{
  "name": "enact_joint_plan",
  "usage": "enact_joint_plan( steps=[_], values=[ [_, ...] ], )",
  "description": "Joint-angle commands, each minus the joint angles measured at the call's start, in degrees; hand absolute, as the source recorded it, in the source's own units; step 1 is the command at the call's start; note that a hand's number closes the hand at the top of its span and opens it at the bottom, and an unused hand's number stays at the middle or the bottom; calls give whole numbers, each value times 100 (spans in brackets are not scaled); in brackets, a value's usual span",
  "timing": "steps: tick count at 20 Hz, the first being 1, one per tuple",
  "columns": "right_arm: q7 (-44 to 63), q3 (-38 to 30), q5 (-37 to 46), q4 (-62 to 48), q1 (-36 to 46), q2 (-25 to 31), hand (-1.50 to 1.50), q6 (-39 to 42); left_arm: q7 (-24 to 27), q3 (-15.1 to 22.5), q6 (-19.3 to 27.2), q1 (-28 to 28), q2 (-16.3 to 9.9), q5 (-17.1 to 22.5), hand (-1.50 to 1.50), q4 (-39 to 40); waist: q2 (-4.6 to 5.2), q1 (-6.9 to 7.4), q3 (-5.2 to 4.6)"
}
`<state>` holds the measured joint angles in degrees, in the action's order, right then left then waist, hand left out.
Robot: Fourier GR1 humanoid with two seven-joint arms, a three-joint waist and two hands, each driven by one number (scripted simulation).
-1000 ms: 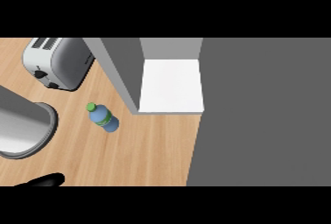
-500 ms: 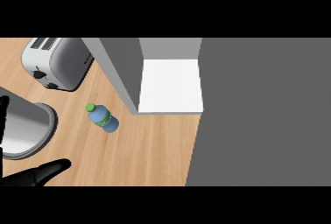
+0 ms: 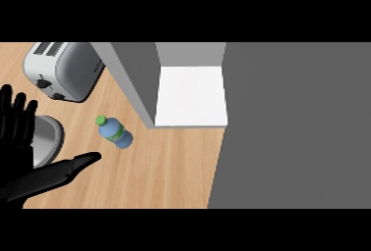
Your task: Pick up the bottled water, place it into the cabinet and close the cabinet
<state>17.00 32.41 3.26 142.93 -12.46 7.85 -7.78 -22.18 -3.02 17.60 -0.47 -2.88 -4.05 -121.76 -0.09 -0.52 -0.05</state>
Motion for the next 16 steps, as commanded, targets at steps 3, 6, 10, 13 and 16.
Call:
enact_joint_plan(
  steps=[3, 6, 10, 13, 16],
  values=[
    [363, 417, 881, 420, 222, 44, -150, -215, 665, 81, 162, -52, 217, -172, -150, 830, -1, 0, -2],
    [185, 526, 758, 725, -118, 235, -150, -235, 730, -400, -56, -47, -38, 246, -150, 996, -10, -5, 0],
    [925, 540, 934, 665, 478, 47, -150, -539, 1378, -671, -436, 68, -191, 623, -150, 1614, -1, 36, -9],
    [252, 562, 746, 583, 51, 318, -150, -438, 1734, -335, -132, -114, 191, 250, -150, 2229, -2, -8, 1],
    [309, 479, 687, 489, 227, 384, -150, -492, 2095, -405, -288, -356, 175, 365, -150, 2945, 8, -24, -2]
  ],
)
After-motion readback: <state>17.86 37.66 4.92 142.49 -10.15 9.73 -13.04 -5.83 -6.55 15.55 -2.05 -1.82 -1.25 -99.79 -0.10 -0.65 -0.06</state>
